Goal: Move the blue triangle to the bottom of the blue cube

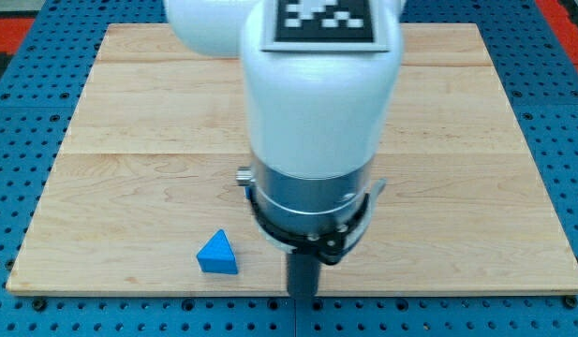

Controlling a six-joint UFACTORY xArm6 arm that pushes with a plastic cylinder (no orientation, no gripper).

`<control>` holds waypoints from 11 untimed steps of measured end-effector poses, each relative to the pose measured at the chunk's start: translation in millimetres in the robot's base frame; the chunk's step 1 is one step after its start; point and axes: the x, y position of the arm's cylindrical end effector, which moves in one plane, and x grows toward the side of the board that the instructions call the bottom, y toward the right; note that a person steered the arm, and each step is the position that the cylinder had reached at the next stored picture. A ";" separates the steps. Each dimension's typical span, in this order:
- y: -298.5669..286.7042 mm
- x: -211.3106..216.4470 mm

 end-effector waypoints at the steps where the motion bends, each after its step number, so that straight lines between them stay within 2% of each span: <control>1: -24.9 0.2; 2: -65.6 0.9; 3: -82.4 -0.5; 4: -78.6 -34.5; 5: -73.8 -44.8; 6: -120.7 -28.6; 7: -133.2 -48.3; 8: -113.1 -64.6; 10: -71.7 -64.1; 11: -106.6 -33.1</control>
